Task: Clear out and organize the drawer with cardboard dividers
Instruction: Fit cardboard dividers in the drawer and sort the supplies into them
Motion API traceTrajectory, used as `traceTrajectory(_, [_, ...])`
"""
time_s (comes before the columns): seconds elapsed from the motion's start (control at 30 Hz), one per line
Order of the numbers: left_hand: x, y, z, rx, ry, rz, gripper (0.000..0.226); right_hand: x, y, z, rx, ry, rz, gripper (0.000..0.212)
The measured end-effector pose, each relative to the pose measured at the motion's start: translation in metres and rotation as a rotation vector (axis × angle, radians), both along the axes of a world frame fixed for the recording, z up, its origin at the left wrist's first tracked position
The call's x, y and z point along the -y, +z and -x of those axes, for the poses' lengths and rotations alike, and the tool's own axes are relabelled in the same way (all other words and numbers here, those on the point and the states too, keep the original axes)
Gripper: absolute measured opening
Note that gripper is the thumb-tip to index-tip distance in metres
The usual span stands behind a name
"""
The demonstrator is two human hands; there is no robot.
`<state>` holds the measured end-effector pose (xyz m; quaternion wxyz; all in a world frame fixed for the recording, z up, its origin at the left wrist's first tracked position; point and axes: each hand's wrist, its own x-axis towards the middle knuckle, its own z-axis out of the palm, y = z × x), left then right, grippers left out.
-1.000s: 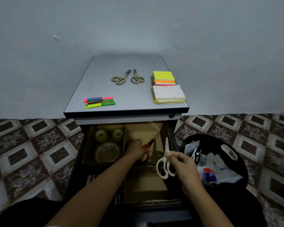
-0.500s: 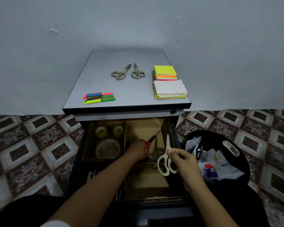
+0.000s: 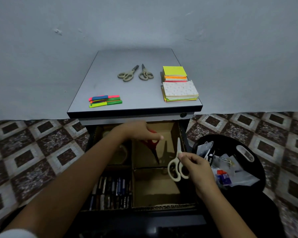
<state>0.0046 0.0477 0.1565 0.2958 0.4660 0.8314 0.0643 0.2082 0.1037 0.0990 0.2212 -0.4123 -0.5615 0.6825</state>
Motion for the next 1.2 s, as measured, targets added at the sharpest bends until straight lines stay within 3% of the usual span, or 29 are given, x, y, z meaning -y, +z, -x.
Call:
traceTrajectory(0.17, [-0.028, 0.009, -0.004, -0.060, -0.101, 0.096, 0.064, 0.000, 0.001, 0.000, 0.000, -0.002, 0.020, 0.011])
traceTrajectory(0.23, [-0.039, 0.002, -0.009, -0.031, -0.048, 0.021, 0.069, -0.002, 0.001, -0.001, -0.002, -0.016, 0.026, 0.010])
traceTrajectory(0.3, [-0.047, -0.013, -0.014, -0.022, 0.020, -0.140, 0.055, -0.004, 0.000, -0.002, -0.003, -0.033, 0.026, 0.010])
traceTrajectory(0.37, [-0.051, -0.028, -0.019, 0.089, 0.174, -0.365, 0.032, -0.005, 0.000, -0.002, -0.005, -0.041, 0.027, 0.010])
traceTrajectory(0.47, [-0.052, -0.044, -0.025, 0.442, 0.411, -0.576, 0.021, -0.006, -0.001, -0.001, -0.001, -0.041, 0.026, 0.011])
traceTrajectory(0.53, [-0.047, -0.058, -0.028, 0.582, 0.444, -0.583, 0.014, -0.005, -0.001, -0.001, -0.006, -0.045, 0.033, 0.010])
traceTrajectory(0.73, [-0.027, -0.098, -0.027, 0.622, 0.501, -0.404, 0.012, -0.005, -0.001, 0.001, -0.004, -0.050, 0.032, 0.009])
traceTrajectory(0.87, [-0.032, -0.106, -0.018, 0.498, 0.546, -0.365, 0.020, -0.005, -0.001, 0.001, 0.000, -0.051, 0.022, 0.009])
traceTrajectory(1.03, [-0.029, -0.124, -0.012, 0.142, 0.455, -0.261, 0.025, -0.005, -0.002, 0.001, 0.000, -0.051, 0.023, 0.008])
traceTrajectory(1.2, [-0.025, -0.135, -0.019, 0.000, 0.303, -0.127, 0.011, -0.005, -0.004, 0.003, 0.007, -0.037, 0.024, 0.010])
